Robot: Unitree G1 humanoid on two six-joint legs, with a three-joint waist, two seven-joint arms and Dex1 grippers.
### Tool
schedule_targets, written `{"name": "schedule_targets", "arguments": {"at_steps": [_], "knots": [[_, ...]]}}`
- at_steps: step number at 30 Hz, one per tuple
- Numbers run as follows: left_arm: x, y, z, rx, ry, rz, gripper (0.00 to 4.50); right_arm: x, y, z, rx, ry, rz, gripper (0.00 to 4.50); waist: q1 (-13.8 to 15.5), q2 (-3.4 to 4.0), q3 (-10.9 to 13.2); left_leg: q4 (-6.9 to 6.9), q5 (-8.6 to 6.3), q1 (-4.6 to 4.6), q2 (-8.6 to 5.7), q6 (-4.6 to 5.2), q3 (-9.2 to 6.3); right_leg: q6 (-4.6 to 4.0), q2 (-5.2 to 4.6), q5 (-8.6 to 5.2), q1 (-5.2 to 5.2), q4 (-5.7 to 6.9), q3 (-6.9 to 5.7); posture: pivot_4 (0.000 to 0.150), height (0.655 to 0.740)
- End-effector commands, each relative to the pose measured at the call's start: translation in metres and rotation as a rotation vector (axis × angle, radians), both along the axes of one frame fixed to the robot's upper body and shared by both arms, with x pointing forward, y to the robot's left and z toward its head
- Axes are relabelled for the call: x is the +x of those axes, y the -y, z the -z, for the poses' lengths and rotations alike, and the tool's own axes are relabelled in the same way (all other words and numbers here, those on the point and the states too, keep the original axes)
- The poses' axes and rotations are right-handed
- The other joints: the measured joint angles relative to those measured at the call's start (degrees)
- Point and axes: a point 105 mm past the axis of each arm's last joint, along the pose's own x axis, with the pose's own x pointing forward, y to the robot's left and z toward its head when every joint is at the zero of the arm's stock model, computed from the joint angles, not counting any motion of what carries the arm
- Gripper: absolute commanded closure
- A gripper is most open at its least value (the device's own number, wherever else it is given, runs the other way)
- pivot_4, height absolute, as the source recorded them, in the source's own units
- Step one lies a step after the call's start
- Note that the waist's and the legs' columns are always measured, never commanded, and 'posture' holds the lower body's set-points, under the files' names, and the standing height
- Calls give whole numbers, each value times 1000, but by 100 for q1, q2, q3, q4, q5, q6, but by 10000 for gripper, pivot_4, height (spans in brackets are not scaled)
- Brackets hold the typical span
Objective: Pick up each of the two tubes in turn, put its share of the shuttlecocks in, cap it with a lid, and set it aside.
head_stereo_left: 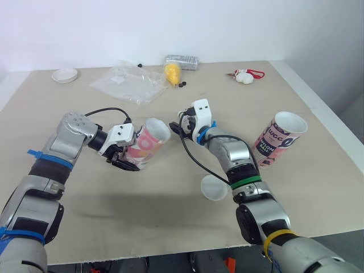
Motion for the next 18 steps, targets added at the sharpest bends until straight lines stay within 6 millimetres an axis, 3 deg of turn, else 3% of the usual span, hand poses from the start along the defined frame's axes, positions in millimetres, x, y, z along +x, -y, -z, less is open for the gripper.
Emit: {"name": "schedule_targets", "arguments": {"at_steps": [1,5,10,18], "knots": [[-1,-3,-7,-16,26,-6,14513,7,-4,-18,26,61,9,5884,-4,0,0,0,0,0,0,0,0,0,0,0,0,0,0,1500,7400],[-2,-4,-7,-16,27,-12,14513,11,-2,-14,22,59,29,20503,-13,0,0,-1,0,0,0,0,0,0,1,0,0,0,0,1500,7400],[-2,-3,-7,-18,32,-15,14513,16,10,-12,-12,82,57,44383,-17,0,0,-2,0,0,0,0,0,-1,0,0,0,0,0,1500,7400],[-1,0,-8,-20,35,-5,14513,17,18,-25,-50,157,32,44383,-20,0,0,-3,0,1,0,0,0,0,1,-1,0,0,0,1500,7400]]}}
